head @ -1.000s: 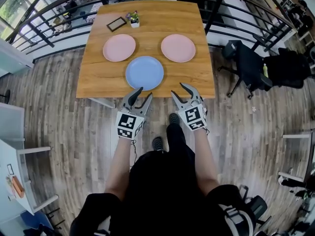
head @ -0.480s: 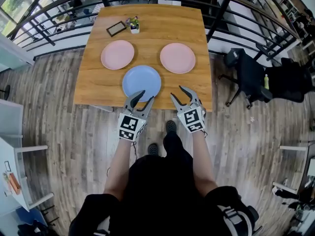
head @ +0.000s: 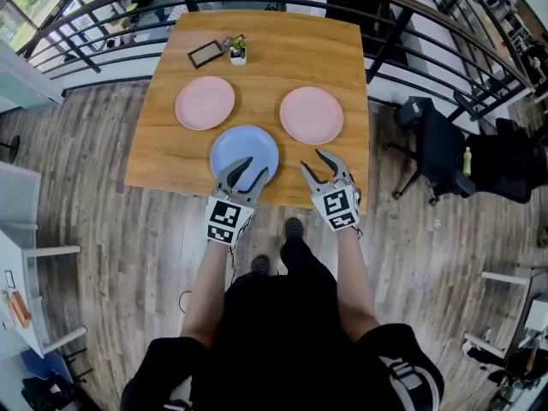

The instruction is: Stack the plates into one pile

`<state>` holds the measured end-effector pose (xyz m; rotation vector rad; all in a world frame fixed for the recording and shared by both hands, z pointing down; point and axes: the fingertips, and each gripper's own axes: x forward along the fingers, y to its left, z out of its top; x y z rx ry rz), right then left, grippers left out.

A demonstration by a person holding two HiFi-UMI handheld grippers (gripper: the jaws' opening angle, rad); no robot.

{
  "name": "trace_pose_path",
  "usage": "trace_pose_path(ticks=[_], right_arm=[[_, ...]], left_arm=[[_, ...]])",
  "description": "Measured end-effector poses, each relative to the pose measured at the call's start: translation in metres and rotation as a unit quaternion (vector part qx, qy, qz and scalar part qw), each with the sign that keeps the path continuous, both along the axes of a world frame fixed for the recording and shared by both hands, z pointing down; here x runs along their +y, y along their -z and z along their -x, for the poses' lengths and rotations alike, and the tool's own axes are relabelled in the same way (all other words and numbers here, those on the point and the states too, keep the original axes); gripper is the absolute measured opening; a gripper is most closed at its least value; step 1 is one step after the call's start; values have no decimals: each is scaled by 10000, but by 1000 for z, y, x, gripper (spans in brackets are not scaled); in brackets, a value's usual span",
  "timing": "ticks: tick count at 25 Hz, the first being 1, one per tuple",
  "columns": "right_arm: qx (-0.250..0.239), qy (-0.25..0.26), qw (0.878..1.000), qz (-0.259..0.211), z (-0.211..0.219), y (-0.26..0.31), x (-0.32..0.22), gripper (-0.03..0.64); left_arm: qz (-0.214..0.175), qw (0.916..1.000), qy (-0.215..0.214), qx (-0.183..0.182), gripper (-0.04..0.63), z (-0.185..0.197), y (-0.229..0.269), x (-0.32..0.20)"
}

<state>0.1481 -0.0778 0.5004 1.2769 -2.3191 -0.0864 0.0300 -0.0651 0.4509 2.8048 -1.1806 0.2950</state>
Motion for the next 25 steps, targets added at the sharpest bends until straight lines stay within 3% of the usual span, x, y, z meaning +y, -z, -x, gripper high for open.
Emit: trace_pose_path(ticks=[25], right_arm=[[8, 638, 9967, 507, -22, -46, -80, 195]], left_arm=[[485, 9961, 737, 22, 170, -14, -34, -69]])
